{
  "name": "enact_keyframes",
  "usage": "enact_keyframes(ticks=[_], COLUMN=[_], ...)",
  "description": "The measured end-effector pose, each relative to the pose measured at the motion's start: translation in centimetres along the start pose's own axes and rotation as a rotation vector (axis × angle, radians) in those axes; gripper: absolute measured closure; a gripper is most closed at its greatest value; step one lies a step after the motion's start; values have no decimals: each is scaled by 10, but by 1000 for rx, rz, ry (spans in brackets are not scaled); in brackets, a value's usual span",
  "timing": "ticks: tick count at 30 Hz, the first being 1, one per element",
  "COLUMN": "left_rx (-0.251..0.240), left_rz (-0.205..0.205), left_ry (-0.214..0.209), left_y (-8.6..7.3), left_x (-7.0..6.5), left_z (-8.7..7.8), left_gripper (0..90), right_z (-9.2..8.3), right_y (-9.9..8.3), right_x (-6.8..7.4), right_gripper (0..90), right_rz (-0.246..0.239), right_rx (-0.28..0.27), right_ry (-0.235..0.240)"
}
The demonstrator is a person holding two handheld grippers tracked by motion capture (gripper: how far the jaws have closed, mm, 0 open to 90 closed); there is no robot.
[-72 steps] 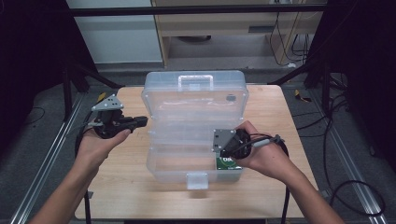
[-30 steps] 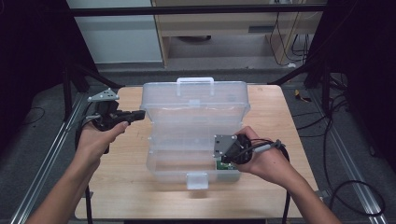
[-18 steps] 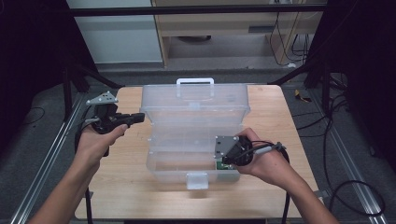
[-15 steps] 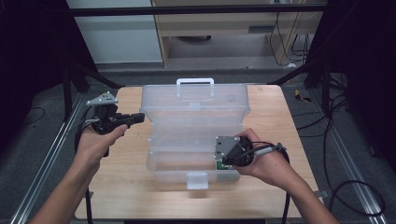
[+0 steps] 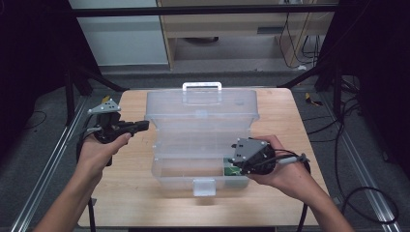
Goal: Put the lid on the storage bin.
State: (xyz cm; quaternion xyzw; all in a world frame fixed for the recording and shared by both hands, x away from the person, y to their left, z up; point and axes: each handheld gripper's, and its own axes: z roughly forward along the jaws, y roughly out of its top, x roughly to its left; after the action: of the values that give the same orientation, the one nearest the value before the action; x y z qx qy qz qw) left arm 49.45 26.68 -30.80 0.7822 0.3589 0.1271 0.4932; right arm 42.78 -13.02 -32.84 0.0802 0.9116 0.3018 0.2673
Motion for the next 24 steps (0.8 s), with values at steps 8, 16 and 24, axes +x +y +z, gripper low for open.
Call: enact_keyframes(ticks=[8, 16, 24], left_rx=[8, 31, 43], left_rz=[-2, 0, 14], left_ry=[1, 4, -3], left_y=[-5, -11, -19], left_x=[-2, -6, -9], left_z=[-1, -3, -4], left_gripper=[890, 890, 890], right_z=[-13, -22, -35], right_y=[-14, -29, -48], right_x=[-3, -5, -8], right_gripper=[408, 304, 294], right_rz=[90, 166, 226], right_rx=[-11, -15, -18], right_ry=[-48, -107, -148])
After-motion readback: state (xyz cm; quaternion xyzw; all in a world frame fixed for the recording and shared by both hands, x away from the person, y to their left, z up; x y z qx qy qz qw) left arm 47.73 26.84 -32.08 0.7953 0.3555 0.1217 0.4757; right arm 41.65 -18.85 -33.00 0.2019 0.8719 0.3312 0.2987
